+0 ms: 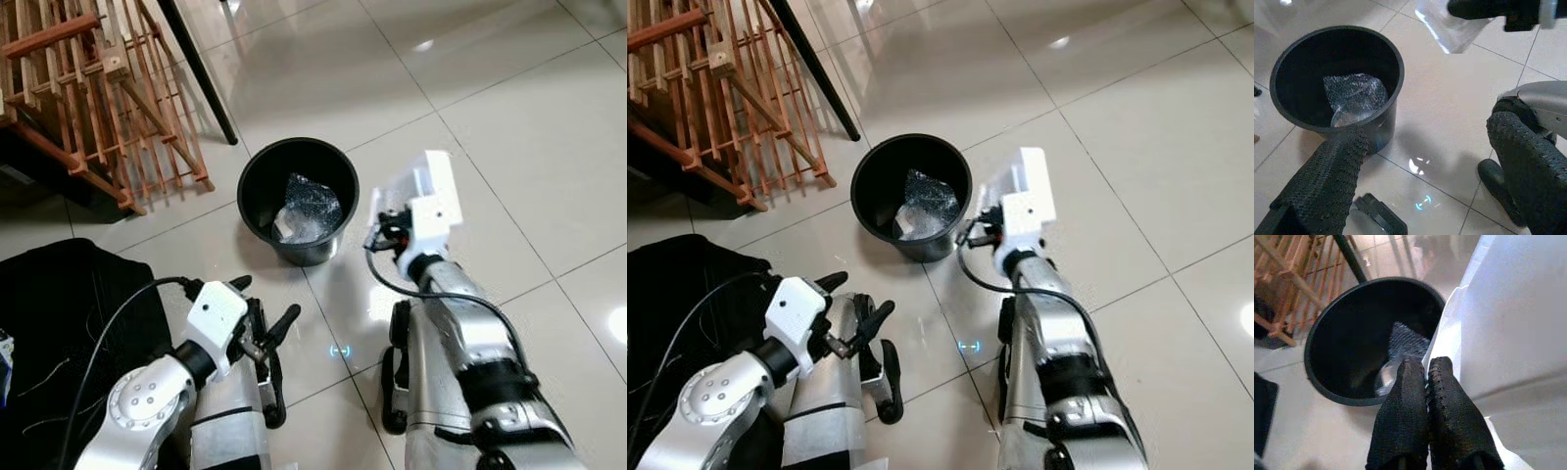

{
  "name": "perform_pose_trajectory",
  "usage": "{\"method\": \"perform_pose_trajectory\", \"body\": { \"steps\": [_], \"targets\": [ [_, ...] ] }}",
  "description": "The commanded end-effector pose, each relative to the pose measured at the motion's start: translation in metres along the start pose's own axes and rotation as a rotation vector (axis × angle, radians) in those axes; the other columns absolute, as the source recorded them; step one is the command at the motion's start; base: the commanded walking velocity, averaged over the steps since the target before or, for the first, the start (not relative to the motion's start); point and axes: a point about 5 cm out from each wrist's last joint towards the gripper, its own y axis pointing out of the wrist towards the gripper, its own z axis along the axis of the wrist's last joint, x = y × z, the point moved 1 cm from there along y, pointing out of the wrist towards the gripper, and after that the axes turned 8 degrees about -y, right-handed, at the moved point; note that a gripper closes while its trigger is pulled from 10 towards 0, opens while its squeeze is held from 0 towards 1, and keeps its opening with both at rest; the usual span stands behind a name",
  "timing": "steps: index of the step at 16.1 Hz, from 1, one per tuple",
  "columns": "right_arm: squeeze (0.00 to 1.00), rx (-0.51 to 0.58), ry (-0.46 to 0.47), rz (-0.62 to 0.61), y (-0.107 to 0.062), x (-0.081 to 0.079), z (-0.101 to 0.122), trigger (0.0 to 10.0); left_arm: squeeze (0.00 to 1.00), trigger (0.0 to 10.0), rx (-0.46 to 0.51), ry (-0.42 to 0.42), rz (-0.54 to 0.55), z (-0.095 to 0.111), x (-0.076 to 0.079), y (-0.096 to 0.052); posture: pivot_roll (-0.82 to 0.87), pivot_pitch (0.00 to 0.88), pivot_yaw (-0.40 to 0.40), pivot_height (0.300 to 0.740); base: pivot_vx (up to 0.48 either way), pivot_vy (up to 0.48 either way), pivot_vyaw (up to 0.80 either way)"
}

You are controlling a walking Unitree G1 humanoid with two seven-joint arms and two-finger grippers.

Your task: Picking trash to rubbish bin

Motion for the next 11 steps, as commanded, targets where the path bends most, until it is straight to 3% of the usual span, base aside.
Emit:
{"method": "perform_pose_trajectory", "body": {
  "steps": [1,5,8,11],
  "targets": [
    [0.0,-0.027,0.046,0.0,0.0,0.0,-0.011,10.0,0.0,10.0,-0.037,-0.013,0.0,-0.006,0.002,-0.007,0.17,0.49,0.095,0.565,0.0,0.0,0.0],
    [0.0,-0.041,0.059,-0.005,0.006,0.001,-0.014,10.0,0.0,10.0,-0.058,-0.011,0.008,-0.008,0.001,-0.014,0.19,0.511,0.099,0.565,0.0,0.0,0.0],
    [0.0,-0.013,0.126,0.041,0.009,-0.005,-0.013,10.0,0.0,10.0,-0.064,-0.012,0.011,-0.006,0.002,-0.017,0.19,0.52,0.103,0.565,0.0,0.0,0.0],
    [0.0,-0.006,0.127,0.054,0.013,-0.007,-0.012,10.0,0.0,10.0,-0.028,-0.039,-0.01,0.004,0.007,-0.016,0.19,0.525,0.101,0.565,0.0,0.0,0.0]
  ]
}}
